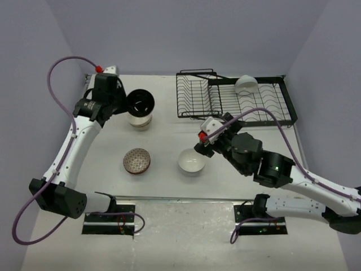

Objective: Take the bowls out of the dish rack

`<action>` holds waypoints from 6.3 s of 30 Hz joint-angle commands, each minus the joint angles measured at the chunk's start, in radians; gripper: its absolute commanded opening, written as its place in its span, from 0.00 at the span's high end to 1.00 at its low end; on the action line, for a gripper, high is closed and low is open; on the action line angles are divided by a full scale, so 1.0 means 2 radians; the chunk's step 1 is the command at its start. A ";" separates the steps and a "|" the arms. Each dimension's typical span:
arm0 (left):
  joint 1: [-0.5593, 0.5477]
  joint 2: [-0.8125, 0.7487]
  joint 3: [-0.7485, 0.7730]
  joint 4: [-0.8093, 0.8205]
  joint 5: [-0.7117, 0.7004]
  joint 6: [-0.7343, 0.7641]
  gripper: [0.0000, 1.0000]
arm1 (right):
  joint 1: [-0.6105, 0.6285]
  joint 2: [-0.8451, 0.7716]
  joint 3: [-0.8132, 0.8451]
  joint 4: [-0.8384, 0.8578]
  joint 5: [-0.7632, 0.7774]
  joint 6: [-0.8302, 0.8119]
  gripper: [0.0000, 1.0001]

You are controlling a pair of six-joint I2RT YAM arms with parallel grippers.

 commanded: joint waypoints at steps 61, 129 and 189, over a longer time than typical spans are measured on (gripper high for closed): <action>0.165 -0.085 -0.096 0.109 0.118 0.003 0.00 | -0.348 0.001 -0.037 0.101 -0.205 0.416 0.01; 0.038 -0.346 -0.331 0.192 -0.012 0.051 0.00 | -0.626 0.673 0.067 0.884 -0.306 1.023 1.00; 0.027 -0.348 -0.337 0.202 0.006 0.064 0.00 | -0.605 0.588 0.079 1.034 -0.313 0.980 1.00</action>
